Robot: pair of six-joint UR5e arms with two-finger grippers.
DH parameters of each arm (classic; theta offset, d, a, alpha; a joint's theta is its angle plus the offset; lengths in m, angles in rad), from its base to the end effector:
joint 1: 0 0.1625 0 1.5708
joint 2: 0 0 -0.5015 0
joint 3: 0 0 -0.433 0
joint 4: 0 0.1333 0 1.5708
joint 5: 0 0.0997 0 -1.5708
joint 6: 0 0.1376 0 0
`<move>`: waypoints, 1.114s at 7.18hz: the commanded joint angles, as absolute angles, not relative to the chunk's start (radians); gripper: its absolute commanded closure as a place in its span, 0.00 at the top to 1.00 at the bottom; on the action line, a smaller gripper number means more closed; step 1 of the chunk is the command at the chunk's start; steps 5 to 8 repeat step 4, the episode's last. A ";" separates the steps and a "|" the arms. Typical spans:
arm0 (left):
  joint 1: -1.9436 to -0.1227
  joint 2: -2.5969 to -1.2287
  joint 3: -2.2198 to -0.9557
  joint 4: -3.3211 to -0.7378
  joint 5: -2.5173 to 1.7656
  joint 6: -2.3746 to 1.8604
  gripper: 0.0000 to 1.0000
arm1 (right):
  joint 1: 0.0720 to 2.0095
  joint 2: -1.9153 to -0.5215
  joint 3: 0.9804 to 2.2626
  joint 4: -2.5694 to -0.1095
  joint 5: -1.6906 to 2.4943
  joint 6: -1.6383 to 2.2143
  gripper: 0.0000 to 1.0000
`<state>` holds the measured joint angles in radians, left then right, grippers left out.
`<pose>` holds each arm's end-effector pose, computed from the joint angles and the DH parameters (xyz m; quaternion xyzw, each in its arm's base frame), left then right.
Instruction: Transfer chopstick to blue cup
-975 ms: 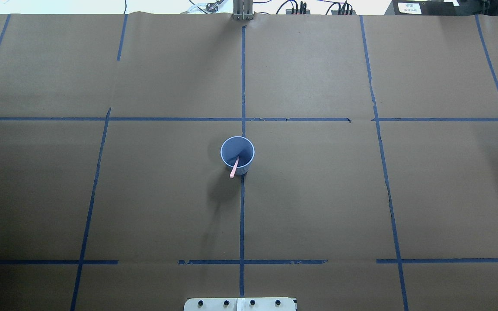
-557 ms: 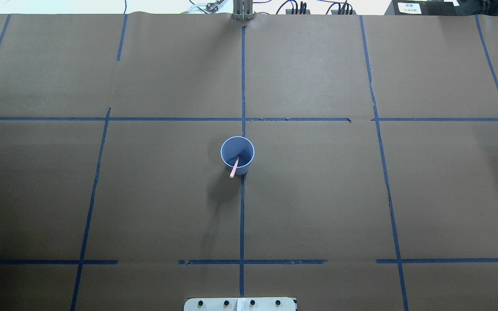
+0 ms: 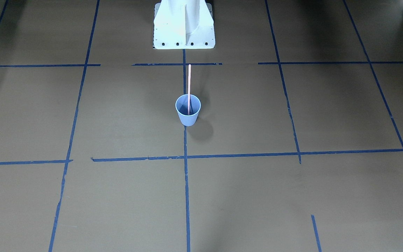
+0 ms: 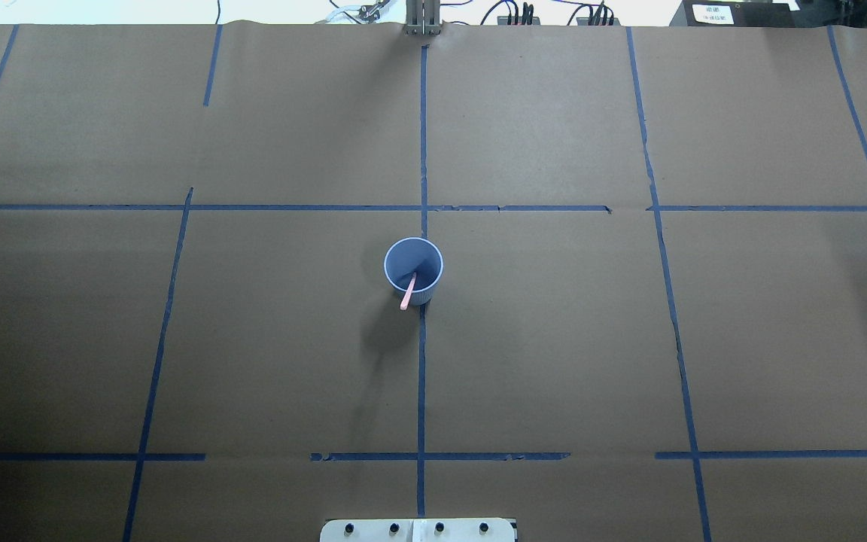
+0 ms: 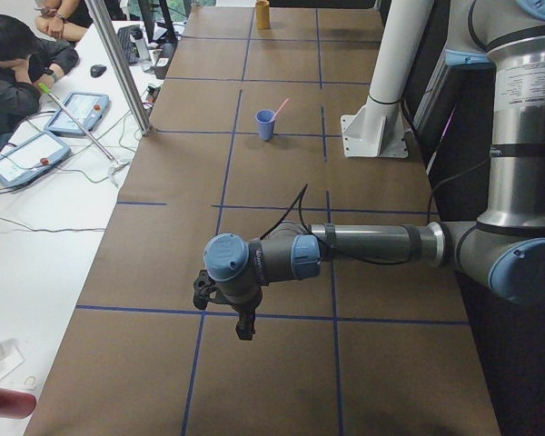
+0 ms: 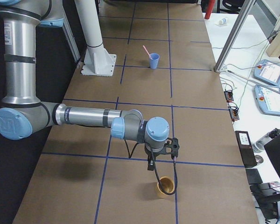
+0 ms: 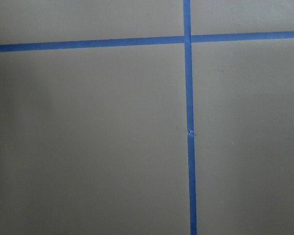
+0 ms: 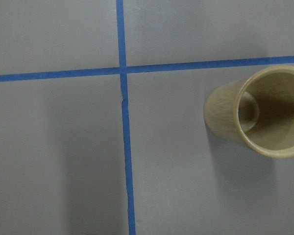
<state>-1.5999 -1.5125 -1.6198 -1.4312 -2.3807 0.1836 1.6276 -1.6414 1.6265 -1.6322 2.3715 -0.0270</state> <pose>-0.0478 -0.4871 0.7758 -0.0263 0.3979 0.0415 0.9161 0.0623 -0.4869 0.7723 -0.0188 -0.3906 0.0286 0.9199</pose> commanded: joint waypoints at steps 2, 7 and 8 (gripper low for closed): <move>-1.600 -1.513 -1.620 -1.431 -2.381 0.184 1.00 | 1.628 -1.640 1.631 -1.632 2.372 -0.026 1.00; -1.598 -1.513 -1.620 -1.431 -2.381 0.183 1.00 | 1.628 -1.638 1.635 -1.632 2.372 -0.021 1.00; -1.598 -1.513 -1.620 -1.431 -2.381 0.183 1.00 | 1.628 -1.638 1.635 -1.632 2.372 -0.021 1.00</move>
